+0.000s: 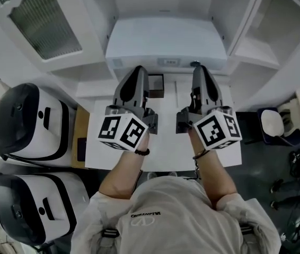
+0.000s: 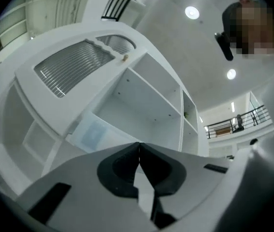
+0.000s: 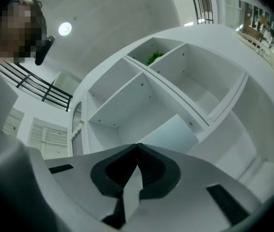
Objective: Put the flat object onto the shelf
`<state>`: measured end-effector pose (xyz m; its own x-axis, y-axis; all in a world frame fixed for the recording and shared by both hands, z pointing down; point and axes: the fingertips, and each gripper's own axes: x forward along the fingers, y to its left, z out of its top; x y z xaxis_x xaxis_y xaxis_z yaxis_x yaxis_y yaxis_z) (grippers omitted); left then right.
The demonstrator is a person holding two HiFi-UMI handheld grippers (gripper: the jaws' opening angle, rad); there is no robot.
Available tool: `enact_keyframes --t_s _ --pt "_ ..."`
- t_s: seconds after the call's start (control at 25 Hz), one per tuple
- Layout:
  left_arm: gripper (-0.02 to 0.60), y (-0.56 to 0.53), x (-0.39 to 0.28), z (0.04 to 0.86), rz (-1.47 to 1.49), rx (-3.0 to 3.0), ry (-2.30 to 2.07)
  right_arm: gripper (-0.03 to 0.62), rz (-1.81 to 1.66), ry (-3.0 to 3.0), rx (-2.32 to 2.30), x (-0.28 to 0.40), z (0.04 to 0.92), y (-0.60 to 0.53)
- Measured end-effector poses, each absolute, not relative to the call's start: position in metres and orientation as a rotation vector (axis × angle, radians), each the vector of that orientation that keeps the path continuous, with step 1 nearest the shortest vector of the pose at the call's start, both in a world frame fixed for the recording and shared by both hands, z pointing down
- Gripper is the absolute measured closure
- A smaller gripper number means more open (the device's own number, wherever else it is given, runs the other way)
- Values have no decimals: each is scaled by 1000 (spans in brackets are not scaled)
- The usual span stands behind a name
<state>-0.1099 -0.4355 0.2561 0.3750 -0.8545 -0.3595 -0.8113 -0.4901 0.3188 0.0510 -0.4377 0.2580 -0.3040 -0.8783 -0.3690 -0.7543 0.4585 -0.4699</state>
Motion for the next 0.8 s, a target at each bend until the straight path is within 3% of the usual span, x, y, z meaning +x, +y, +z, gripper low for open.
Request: enact_keyframes --t_s 0.2,0.8 --pt "577 -454 -99 259 -627 2561 -1574 583 -341 2159 -1379 42 264 -456" --pt "577 -510 -92 258 -664 2476 -1551 583 -428 2175 -1434 49 263 -514"
